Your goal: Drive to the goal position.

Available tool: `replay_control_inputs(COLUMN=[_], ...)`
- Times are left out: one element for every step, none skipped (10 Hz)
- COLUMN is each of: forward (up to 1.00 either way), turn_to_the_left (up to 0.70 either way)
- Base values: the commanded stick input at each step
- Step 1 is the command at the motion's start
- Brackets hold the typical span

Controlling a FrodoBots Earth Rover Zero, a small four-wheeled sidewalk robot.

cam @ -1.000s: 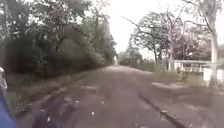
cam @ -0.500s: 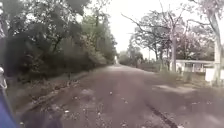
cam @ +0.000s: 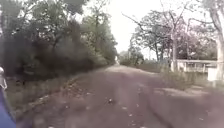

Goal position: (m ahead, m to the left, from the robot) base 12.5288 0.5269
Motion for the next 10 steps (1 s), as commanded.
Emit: replay_control_inputs(forward=[0.70, 0.70, 0.70, 0.70, 0.70, 0.70, 0.70, 0.70, 0.70, 0.70], turn_to_the_left=[-0.01, -0.01, -0.01, -0.01, -0.01, -0.01, -0.01, -0.01, -0.01, -0.01])
